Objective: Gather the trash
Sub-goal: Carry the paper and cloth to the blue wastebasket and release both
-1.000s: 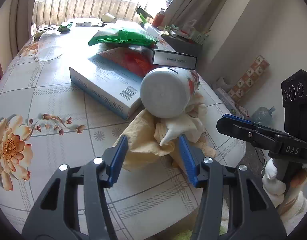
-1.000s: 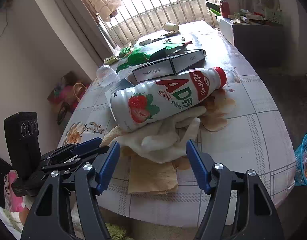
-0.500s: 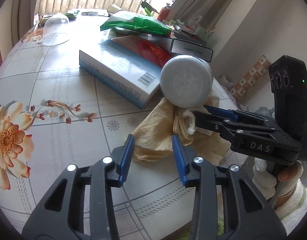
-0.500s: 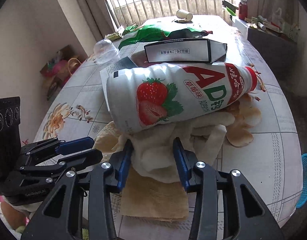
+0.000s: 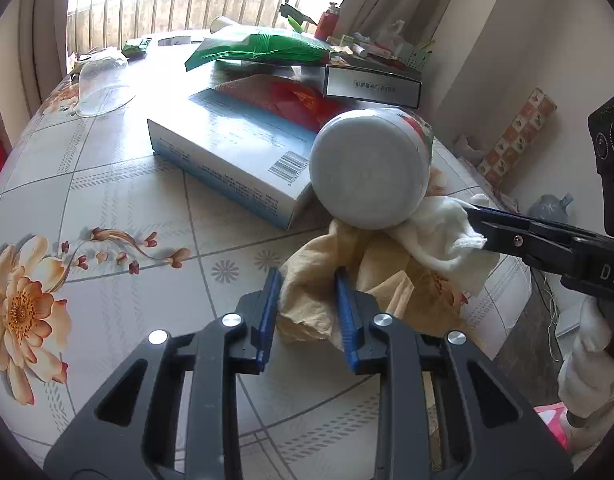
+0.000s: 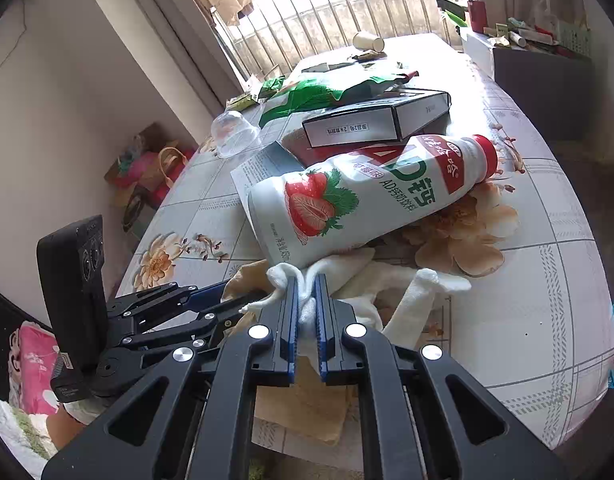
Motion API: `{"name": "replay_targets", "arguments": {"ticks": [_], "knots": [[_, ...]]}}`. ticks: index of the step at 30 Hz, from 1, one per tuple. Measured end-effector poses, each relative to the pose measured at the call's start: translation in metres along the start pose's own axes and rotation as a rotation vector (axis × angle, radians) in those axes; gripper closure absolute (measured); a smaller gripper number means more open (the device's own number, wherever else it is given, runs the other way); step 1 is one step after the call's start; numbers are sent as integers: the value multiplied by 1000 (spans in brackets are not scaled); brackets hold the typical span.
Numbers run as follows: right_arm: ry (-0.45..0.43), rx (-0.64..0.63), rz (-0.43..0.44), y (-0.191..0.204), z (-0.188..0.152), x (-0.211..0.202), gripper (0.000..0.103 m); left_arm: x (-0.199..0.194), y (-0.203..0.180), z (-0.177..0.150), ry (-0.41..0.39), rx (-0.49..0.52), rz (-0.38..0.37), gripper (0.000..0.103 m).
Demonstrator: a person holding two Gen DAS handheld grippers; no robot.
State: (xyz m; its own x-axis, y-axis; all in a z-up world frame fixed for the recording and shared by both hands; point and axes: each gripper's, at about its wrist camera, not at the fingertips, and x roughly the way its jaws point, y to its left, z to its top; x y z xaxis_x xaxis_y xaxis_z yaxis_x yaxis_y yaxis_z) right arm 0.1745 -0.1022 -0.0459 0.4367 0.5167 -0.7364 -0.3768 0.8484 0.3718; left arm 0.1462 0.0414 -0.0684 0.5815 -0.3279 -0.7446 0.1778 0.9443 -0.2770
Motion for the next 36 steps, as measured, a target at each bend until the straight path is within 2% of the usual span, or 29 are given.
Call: {"name": "replay_targets", "arguments": {"ticks": [3,5,18,28,36], "knots": [[-18,8,-1,-1,-2,-10,95,-2,1,-3,4,-3,1,99],[-29,18,-5,-4,-2,-16,95,-8,3,-6,-4,1,2,101],[-118,107,16,-31,-3,-57,95,-60,5,-14,-82,25,7,102],[-228,130,29,-42,-2,-95,95,-105,-14,3,-187,40,-106,102],[-318,212,22,-71,-15,-126,95,-106,-54,26,-214,121,-175,102]]}}
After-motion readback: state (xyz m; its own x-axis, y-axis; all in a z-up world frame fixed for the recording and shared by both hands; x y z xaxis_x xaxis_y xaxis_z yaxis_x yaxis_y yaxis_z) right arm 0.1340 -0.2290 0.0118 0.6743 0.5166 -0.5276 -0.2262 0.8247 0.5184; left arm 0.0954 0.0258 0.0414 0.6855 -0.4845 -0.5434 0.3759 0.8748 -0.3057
